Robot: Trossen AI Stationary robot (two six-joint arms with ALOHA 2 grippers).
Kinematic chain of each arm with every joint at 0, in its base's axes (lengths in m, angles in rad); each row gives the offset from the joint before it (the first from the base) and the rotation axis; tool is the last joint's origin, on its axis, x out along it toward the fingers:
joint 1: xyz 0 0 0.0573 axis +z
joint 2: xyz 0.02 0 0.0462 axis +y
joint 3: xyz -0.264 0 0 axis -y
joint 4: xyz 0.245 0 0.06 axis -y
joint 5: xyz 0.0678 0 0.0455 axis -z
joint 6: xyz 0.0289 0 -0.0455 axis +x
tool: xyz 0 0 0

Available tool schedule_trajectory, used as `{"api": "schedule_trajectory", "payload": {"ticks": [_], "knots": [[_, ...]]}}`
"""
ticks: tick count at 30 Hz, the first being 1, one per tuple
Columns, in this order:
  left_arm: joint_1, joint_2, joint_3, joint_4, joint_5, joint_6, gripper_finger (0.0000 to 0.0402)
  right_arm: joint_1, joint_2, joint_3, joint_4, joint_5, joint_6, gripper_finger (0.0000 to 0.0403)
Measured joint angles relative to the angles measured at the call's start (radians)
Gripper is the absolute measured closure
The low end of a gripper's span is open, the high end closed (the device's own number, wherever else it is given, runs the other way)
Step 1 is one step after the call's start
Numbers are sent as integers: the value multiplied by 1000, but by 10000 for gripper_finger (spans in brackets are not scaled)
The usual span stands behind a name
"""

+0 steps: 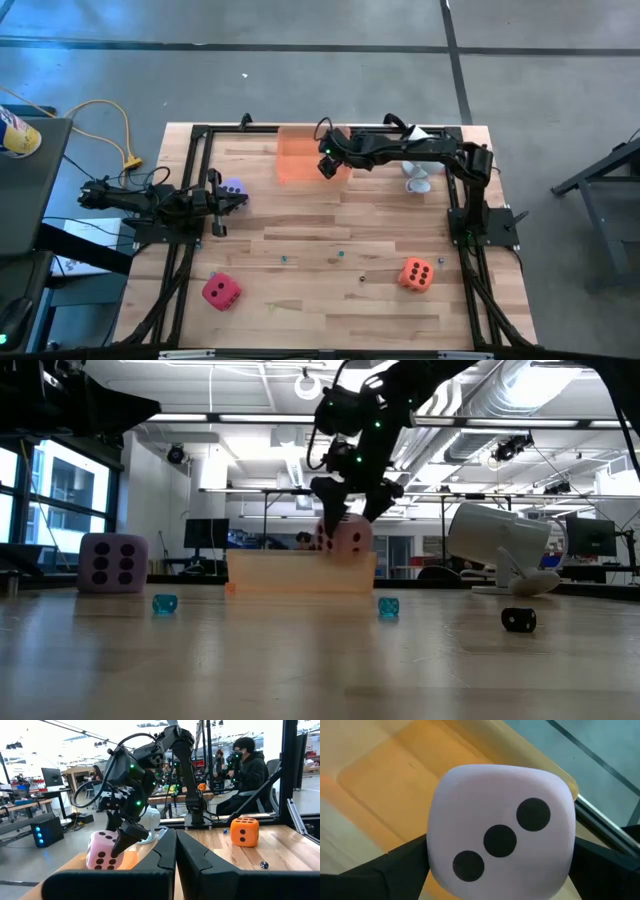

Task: Pick & Place Dice
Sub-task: Put the large pink die into the orange bin

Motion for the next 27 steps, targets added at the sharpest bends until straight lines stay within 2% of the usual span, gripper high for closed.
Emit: {"api": "schedule_trajectory", "payload": {"ticks": [6, 10, 18, 23, 27], "knots": [[0, 0, 0, 0, 0, -88, 401, 22, 0, 0, 0, 76, 113, 4], [0, 0, 0, 0, 0, -132, 401, 28, 0, 0, 1, 100, 134, 4], [0, 0, 0, 3, 0, -136, 401, 58, 0, 0, 1, 93, 139, 4], [0, -1, 0, 54, 0, -136, 401, 97, 0, 0, 1, 94, 238, 4], [0, 0, 0, 55, 0, -136, 401, 136, 3, 0, 21, 165, 275, 4]]}}
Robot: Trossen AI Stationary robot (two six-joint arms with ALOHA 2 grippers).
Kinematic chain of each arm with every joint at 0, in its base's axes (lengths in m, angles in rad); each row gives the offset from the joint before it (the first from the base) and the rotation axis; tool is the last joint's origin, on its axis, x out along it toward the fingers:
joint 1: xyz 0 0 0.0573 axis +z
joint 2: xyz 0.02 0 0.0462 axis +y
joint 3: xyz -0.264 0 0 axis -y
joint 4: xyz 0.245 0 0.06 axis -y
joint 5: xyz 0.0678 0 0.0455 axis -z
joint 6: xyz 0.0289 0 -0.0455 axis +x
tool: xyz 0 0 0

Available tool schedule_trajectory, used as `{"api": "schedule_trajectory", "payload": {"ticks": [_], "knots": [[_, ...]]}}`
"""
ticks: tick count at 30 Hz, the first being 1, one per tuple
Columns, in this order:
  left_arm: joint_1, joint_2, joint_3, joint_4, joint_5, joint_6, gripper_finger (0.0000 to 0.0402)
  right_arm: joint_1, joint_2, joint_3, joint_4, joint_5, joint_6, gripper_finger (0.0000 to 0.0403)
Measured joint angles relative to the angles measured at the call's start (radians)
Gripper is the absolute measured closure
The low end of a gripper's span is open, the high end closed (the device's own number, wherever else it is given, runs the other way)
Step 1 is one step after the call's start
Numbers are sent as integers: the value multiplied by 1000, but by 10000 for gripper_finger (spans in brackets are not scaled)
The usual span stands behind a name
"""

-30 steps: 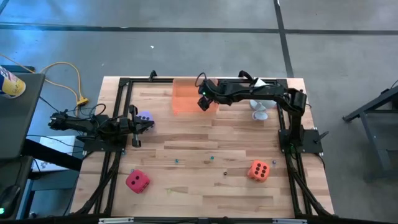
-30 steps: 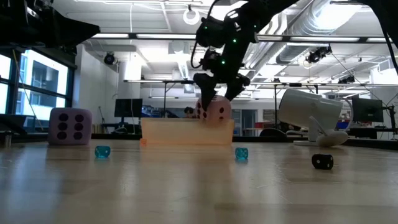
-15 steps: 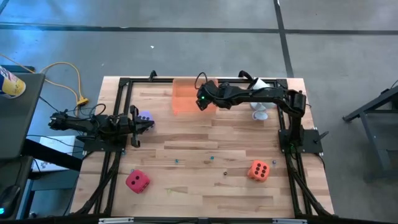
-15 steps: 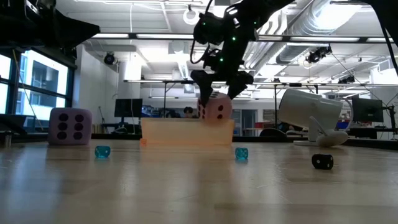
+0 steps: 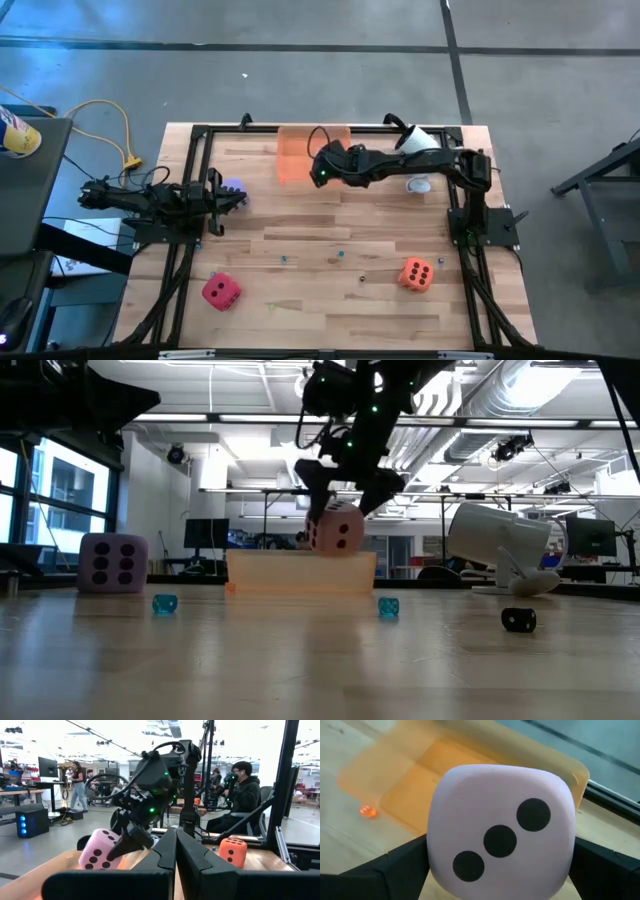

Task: Pick & Place Dice
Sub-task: Put the large pink die into the orange bin

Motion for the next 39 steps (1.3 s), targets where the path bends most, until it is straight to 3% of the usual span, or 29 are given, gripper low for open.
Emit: {"api": "schedule_trajectory", "payload": {"ticks": [6, 10, 15, 25, 30, 33, 39], "knots": [[0, 0, 0, 0, 0, 0, 401, 36, 46, 1, 40, 214, 97, 4], [0, 4, 0, -2, 0, 0, 401, 47, 96, 1, 39, 267, 162, 4], [0, 10, 0, -4, 2, 0, 401, 64, 148, 0, 33, 263, 193, 4], [0, 22, 0, -7, 2, 55, 401, 74, 114, 0, 33, 289, 170, 4], [10, 57, 0, 7, -13, 88, 401, 79, 106, 0, 30, 277, 84, 4], [40, 103, 0, 37, -55, 111, 398, 90, 98, 0, 18, 243, 30, 4], [145, 296, 25, 217, -42, 113, 374, 111, 97, 0, 8, 243, 15, 4]]}}
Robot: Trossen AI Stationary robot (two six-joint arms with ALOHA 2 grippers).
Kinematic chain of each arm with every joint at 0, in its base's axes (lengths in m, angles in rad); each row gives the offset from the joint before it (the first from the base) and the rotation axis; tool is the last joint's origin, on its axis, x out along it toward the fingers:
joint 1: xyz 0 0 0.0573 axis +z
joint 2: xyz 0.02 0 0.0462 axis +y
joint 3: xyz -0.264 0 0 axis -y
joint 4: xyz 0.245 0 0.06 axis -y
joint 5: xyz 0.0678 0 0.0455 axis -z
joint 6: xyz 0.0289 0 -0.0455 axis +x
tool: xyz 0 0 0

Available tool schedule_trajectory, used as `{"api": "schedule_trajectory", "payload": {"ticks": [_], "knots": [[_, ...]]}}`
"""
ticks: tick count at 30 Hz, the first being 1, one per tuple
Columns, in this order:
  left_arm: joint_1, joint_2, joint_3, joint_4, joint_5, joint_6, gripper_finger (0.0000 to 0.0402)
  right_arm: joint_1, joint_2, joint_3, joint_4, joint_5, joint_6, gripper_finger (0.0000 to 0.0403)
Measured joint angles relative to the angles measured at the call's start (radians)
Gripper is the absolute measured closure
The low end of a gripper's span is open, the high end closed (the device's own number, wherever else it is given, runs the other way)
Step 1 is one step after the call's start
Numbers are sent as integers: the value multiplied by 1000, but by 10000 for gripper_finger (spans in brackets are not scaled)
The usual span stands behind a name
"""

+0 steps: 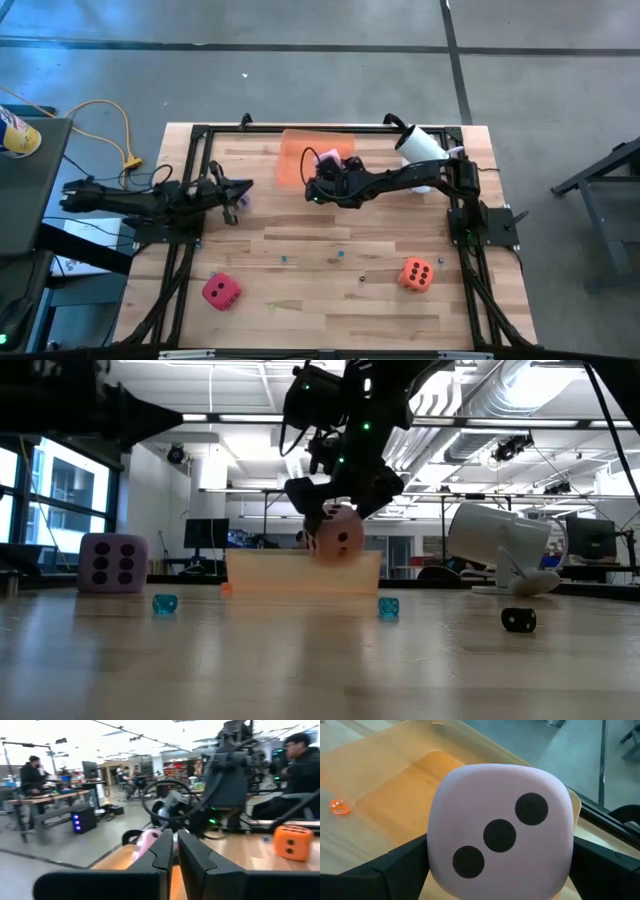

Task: Pick & Place Dice
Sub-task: Put the large pink die into the orange bin

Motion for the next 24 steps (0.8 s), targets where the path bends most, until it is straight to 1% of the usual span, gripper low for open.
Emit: {"api": "schedule_trajectory", "payload": {"ticks": [5, 7, 9, 11, 13, 16, 18, 20, 22, 24], "knots": [[85, 227, 66, 97, 25, 17, 344, 18, 0, 0, -25, 0, 0, 4], [119, 329, 70, 190, 25, 56, 335, 26, 0, 0, -38, 3, 0, 4], [161, 439, 70, 321, 28, 106, 331, 35, 0, 0, -40, 8, 0, 4], [210, 550, 71, 440, 51, 141, 330, 43, 0, 0, -43, 21, 0, 4], [271, 661, 71, 558, 127, 145, 330, 52, 0, 0, -43, 35, 0, 4], [367, 831, 95, 675, 291, 70, 330, 62, 0, 0, -43, 40, 0, 4], [419, 933, 135, 699, 400, 14, 330, 64, 0, 0, -43, 41, 0, 4], [456, 1030, 196, 701, 488, -17, 330, 68, 0, 0, -43, 42, -1, 4], [474, 1117, 259, 699, 548, -11, 330, 69, 0, 0, -43, 43, -8, 4], [473, 1182, 314, 700, 568, 32, 330, 68, 0, 0, -44, 42, -10, 4]]}}
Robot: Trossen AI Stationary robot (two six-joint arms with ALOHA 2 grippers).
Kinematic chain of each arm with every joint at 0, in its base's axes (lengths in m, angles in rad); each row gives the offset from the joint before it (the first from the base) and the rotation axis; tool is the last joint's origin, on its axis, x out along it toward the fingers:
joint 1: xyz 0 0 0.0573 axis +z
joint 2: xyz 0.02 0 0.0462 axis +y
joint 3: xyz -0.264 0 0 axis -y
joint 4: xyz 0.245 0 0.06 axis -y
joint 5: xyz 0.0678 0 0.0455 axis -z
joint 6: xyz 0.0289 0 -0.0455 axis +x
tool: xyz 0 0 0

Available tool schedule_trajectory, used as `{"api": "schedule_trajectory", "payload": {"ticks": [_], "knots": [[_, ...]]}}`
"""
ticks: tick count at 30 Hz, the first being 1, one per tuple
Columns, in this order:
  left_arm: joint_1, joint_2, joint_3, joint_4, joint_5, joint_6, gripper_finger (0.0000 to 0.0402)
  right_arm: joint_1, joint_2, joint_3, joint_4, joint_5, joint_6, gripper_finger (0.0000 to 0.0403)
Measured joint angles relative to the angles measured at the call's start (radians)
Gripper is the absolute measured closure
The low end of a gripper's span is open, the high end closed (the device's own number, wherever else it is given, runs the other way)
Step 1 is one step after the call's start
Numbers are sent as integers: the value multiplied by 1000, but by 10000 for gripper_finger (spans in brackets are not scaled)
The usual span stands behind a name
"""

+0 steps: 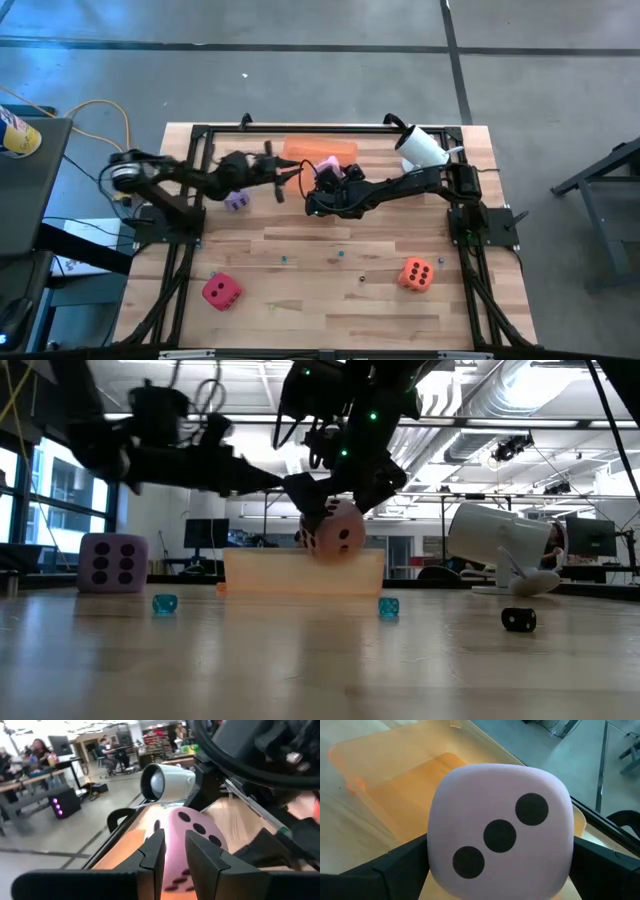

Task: Pick & Place Dice
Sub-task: Put the large pink die into the orange bin

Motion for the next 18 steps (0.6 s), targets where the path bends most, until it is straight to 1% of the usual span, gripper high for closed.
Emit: {"api": "schedule_trajectory", "payload": {"ticks": [2, 6, 10, 11, 15, 18], "knots": [[0, 48, 41, 1, 6, 16, 330, 0, 0, 0, 0, 0, 0, 4], [0, 90, 73, 0, 12, 19, 330, -1, 0, 0, 1, 0, 2, 4], [-5, 120, 113, 0, 142, 25, 330, -1, 0, 0, 4, 0, -3, 4], [-10, 132, 125, -1, 153, 33, 330, -1, 0, 0, 7, 0, -11, 4], [-22, 169, 164, -27, 90, 48, 330, -1, 0, 0, 22, 0, -17, 4], [-15, 192, 197, -83, 73, 46, 330, -1, 0, 0, 26, 0, -33, 4]]}}
